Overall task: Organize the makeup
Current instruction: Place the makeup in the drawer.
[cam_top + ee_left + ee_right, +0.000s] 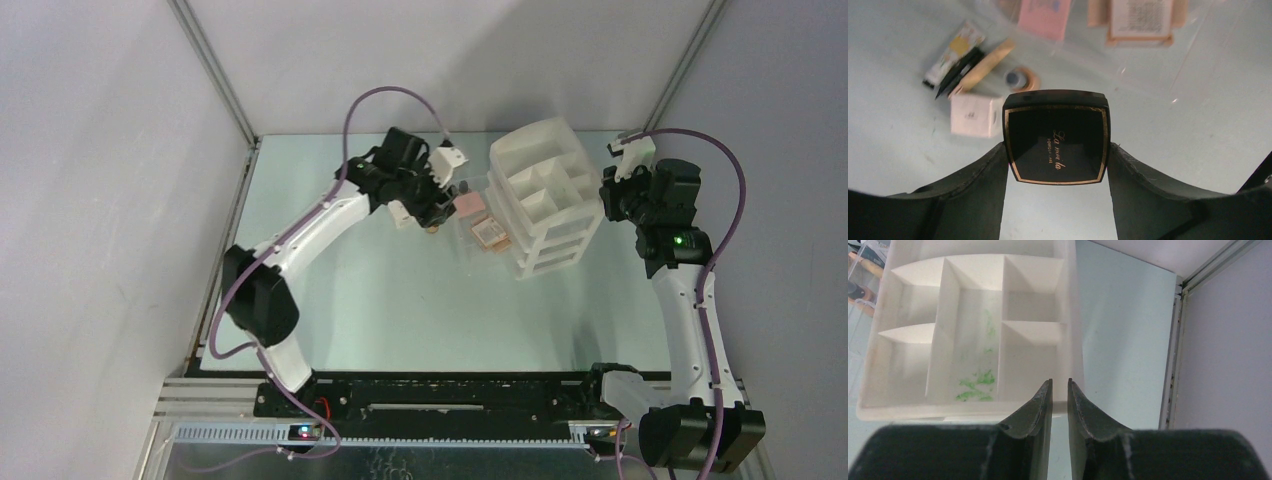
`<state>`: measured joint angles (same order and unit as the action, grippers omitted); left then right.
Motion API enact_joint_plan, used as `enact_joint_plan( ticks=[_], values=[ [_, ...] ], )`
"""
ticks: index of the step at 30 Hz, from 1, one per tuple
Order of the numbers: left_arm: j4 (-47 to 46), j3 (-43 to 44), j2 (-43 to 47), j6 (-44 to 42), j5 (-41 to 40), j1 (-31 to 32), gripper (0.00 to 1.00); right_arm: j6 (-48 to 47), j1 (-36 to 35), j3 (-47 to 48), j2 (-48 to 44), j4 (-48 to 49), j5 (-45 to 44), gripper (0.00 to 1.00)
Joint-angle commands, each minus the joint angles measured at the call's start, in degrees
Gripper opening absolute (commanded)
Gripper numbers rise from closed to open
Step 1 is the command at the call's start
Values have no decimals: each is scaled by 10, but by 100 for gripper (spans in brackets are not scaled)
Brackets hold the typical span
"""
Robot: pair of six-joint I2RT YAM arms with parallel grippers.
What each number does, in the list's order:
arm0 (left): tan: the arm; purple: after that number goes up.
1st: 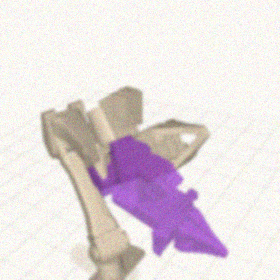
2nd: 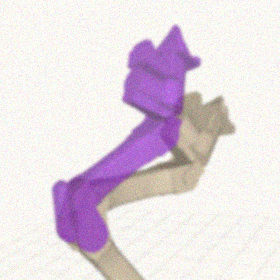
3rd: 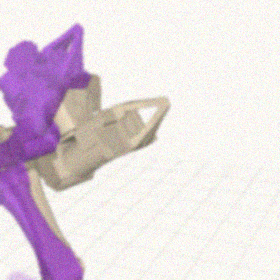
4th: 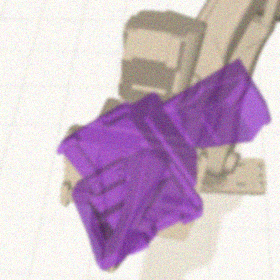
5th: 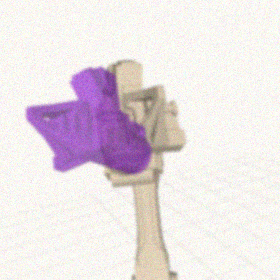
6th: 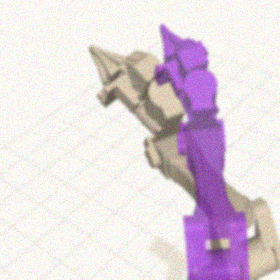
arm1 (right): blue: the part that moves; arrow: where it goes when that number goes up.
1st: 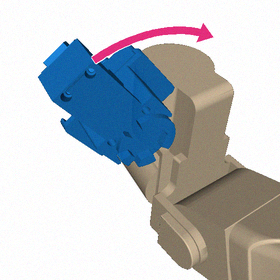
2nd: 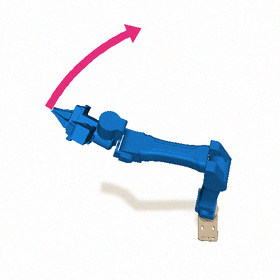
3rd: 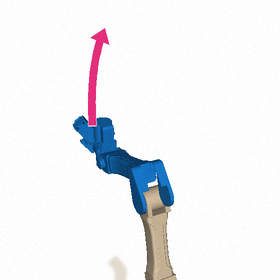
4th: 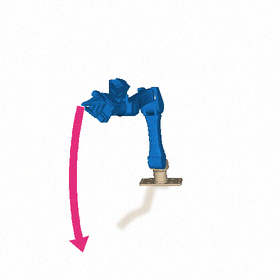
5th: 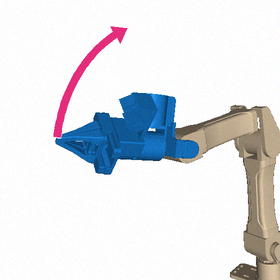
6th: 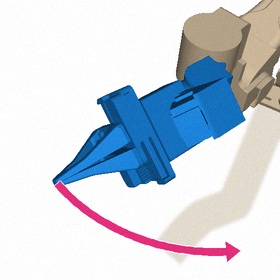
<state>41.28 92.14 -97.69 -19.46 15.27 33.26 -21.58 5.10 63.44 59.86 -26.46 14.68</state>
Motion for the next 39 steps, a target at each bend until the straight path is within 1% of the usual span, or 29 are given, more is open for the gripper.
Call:
enact_joint_plan(
  ticks=[1, 7, 10, 19, 26, 32, 37, 39],
  values=[
    [-6, 99, -53, 29, 11, 37, 48, -1, -2, 1, -4, 1, 9, 25],
    [-8, 194, -139, 72, 18, 51, 49, -2, -2, 1, -5, 0, 9, 25],
    [-11, 225, -180, 87, 11, 51, 49, -2, -2, 1, -7, 0, 9, 25],
    [-35, 252, -239, 96, -15, 51, 51, -2, -2, 1, -7, 0, 11, 25],
    [-37, 275, -269, 96, -72, 51, 56, -3, -3, 1, -7, -1, 11, 25],
    [-39, 282, -280, 98, -101, 51, 69, -3, -3, 1, -6, -1, 13, 25],
    [-44, 272, -252, 100, -86, 51, 88, -3, -3, 1, -4, -2, 16, 25],
    [-45, 266, -232, 100, -72, 51, 94, -3, -3, 1, -2, -2, 15, 25]
  ],
)
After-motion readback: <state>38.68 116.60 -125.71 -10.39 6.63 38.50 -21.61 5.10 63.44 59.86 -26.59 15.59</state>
